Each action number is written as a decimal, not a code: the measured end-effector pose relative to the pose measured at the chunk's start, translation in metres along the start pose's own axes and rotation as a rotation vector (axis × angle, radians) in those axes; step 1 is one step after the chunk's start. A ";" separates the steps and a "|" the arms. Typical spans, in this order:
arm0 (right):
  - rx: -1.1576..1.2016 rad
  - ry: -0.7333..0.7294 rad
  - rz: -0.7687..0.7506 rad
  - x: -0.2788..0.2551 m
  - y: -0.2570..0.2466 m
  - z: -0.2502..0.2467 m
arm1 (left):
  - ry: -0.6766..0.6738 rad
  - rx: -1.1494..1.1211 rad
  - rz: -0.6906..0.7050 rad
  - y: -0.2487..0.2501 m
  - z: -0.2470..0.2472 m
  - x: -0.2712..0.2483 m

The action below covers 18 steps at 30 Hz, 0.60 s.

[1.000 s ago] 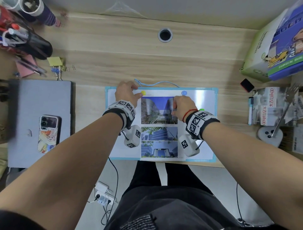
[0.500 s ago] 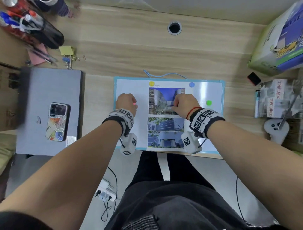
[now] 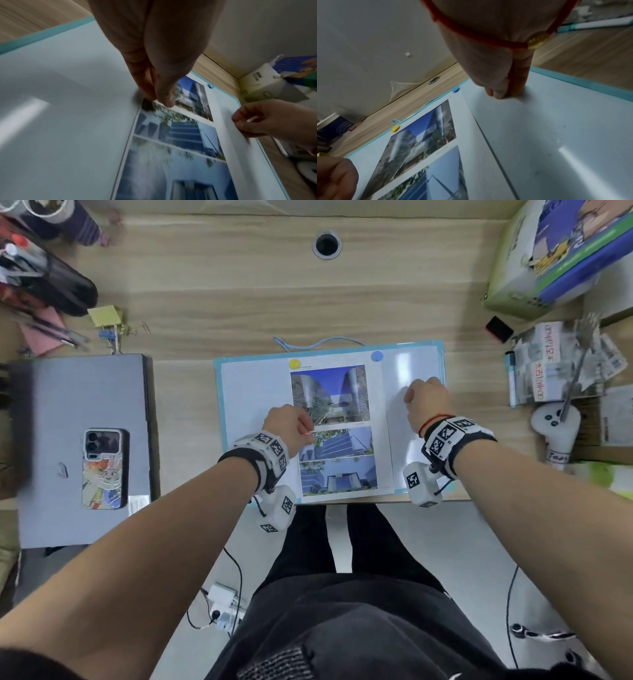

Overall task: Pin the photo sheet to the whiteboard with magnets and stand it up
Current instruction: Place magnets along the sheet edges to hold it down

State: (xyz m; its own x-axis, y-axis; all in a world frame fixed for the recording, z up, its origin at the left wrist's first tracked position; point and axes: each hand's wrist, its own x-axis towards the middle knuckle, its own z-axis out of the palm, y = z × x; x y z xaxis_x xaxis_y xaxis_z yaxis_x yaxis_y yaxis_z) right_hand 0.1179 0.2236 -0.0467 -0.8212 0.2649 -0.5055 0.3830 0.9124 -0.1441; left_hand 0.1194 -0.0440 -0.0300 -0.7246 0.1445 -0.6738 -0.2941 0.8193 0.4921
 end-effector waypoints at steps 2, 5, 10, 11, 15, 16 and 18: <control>0.020 -0.017 0.006 -0.012 0.000 0.006 | -0.068 0.014 0.028 -0.002 0.011 -0.009; 0.053 -0.066 -0.022 -0.026 -0.003 0.014 | -0.128 0.013 -0.001 -0.012 0.021 -0.021; 0.087 -0.190 -0.213 -0.049 -0.003 0.029 | -0.137 -0.021 -0.065 -0.028 0.036 -0.044; 0.073 -0.215 -0.243 -0.053 -0.001 0.032 | -0.131 -0.027 -0.069 -0.029 0.040 -0.050; 0.038 -0.203 -0.333 -0.066 0.011 0.043 | -0.050 -0.048 -0.097 -0.031 0.058 -0.062; 0.039 -0.178 -0.360 -0.068 0.014 0.046 | -0.012 -0.050 -0.105 -0.031 0.063 -0.064; 0.040 -0.144 -0.395 -0.071 0.020 0.049 | 0.038 -0.055 -0.109 -0.031 0.068 -0.066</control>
State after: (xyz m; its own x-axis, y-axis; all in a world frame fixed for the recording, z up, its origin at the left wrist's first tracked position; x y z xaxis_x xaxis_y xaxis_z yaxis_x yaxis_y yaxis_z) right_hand 0.2043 0.2076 -0.0554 -0.8418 -0.1516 -0.5180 0.0689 0.9217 -0.3818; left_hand 0.2186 -0.0418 -0.0383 -0.7094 0.0348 -0.7040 -0.4048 0.7975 0.4473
